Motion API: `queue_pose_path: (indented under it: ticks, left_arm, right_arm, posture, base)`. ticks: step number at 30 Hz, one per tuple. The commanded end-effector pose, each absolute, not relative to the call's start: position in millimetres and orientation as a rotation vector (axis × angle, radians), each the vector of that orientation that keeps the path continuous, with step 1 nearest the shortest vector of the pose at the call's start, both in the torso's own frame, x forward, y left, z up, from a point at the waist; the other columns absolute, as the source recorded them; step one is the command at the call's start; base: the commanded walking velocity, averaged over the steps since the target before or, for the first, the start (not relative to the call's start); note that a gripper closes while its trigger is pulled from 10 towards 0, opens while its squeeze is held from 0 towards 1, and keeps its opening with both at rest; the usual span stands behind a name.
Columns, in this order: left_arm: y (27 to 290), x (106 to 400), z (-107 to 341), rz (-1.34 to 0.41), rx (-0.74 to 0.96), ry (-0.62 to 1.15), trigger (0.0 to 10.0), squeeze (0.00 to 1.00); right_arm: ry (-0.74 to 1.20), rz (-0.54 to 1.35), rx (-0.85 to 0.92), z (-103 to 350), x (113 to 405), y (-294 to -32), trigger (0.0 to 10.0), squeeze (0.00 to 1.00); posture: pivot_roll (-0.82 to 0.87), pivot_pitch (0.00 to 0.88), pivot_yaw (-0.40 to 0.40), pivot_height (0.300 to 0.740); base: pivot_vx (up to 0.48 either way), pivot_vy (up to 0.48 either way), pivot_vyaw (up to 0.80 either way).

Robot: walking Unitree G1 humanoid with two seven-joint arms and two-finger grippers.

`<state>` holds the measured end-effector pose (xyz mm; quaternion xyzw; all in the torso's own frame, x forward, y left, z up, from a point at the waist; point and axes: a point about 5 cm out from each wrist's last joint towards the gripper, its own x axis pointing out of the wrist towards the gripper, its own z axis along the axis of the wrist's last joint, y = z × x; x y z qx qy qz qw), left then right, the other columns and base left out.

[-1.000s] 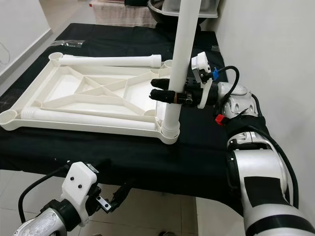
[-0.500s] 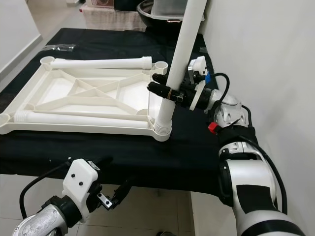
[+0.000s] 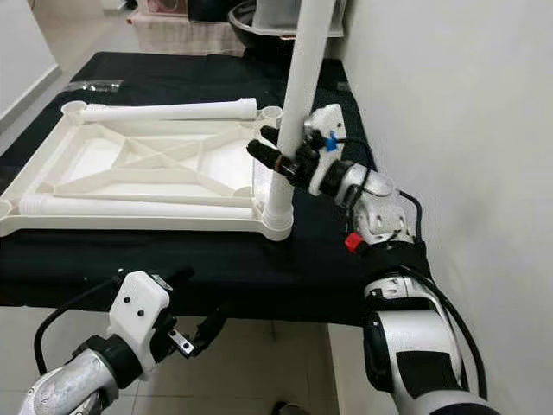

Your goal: Building children table

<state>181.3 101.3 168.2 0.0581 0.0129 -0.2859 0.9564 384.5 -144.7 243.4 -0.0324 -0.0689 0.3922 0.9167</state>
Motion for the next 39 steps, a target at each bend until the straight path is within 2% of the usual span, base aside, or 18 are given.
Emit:
queue_pose_path:
  ticks: [1,6,11,12,13,17,19,27,30,39]
  left_arm:
    - [102,181,164,-0.574,0.113,0.045,10.0,0.0]
    - [102,182,164,-0.57,0.114,0.04,10.0,0.0]
    - [107,189,168,-0.546,0.125,0.02,10.0,0.0]
    - [107,189,168,-0.546,0.125,0.02,10.0,0.0]
    - [109,192,168,-0.538,0.134,0.014,10.0,0.0]
    - [110,193,168,-0.537,0.138,0.012,10.0,0.0]
    - [112,195,168,-0.514,0.134,0.009,10.0,0.0]
    - [112,195,165,-0.499,0.134,0.017,10.0,0.0]
    - [112,195,165,-0.496,0.136,0.014,10.0,0.0]
    - [111,196,167,-0.47,0.128,-0.001,10.0,0.0]
  right_arm:
    - [-0.013,0.744,-0.046,216,386,-137,10.0,0.0]
    - [0.014,0.601,0.0,216,390,-133,10.0,0.0]
    - [0.009,0.298,0.104,215,390,-137,10.0,0.0]
    - [0.009,0.298,0.104,215,390,-137,10.0,0.0]
    - [-0.005,0.186,0.141,214,387,-136,10.0,0.0]
    - [-0.013,0.14,0.153,214,386,-136,10.0,0.0]
    - [-0.051,0.007,0.105,215,380,-124,10.0,0.0]
    - [-0.073,-0.123,0.089,219,377,-97,10.0,0.0]
    - [-0.062,-0.166,0.097,218,378,-92,10.0,0.0]
    - [0.022,-0.521,0.126,215,376,-79,10.0,0.0]
  posture:
    - [0.15,0.177,-0.029,0.74]
    - [0.15,0.18,-0.031,0.74]
    - [0.14,0.183,-0.029,0.74]
    - [0.14,0.183,-0.029,0.74]
    - [0.14,0.184,-0.024,0.74]
    - [0.14,0.183,-0.027,0.74]
    - [0.14,0.182,-0.025,0.74]
    - [0.14,0.181,-0.032,0.74]
    - [0.15,0.181,-0.04,0.74]
    - [0.15,0.186,-0.059,0.74]
  base:
    - [0.0,0.0,0.0]
    - [0.0,0.0,0.0]
    - [0.0,0.0,0.0]
    - [0.0,0.0,0.0]
    - [0.0,0.0,0.0]
    - [0.0,0.0,0.0]
    - [0.0,0.0,0.0]
    - [0.0,0.0,0.0]
    - [0.0,0.0,0.0]
    - [0.0,0.0,0.0]
